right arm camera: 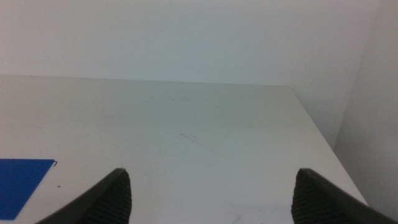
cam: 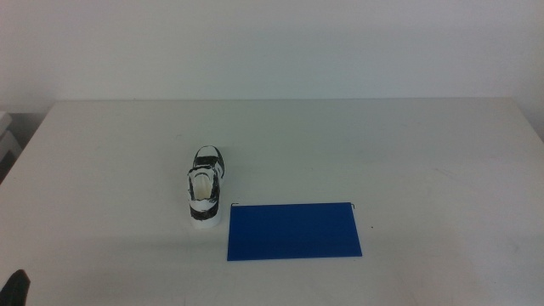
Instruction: Use one arm to grab the shoe from the table and place it on the mat.
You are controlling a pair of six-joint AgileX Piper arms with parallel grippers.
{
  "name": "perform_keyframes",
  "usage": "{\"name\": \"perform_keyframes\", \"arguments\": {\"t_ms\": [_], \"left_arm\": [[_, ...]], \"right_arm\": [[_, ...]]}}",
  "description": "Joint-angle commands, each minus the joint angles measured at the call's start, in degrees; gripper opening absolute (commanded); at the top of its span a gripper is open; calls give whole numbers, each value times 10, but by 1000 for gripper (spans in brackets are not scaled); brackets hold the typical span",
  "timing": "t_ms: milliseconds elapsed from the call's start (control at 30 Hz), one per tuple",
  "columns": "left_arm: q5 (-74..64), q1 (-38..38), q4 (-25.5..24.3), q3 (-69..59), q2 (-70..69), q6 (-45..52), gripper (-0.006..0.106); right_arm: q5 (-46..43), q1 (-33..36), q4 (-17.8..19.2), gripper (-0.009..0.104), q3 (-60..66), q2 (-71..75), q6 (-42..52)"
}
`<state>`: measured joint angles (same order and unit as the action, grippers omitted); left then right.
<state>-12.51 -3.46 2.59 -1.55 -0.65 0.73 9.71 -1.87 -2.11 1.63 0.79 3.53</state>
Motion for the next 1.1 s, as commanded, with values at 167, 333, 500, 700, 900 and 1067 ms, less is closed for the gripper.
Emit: {"name": "perform_keyframes", "arguments": {"t_ms": [167,333,500,700,900,1067], "left_arm": [[-37,1,-1,132,84,-4,80],[-147,33,-1,266,176,-7,80],[-223,95,-6,400,276,-7,80],[-327,136,-9,569,412,-7,80],[-455,137,0,715,545,-7,80],[-527,137,19,801,639,-7,80]], "right_arm": [[-46,2,5,66,-5,12,7],[-46,2,5,66,-5,12,7],[-46,2,5,66,-5,12,7],[-46,2,5,66,-5,12,7],[-46,2,5,66,-5,12,7],[-46,2,5,66,-5,12,7]]}}
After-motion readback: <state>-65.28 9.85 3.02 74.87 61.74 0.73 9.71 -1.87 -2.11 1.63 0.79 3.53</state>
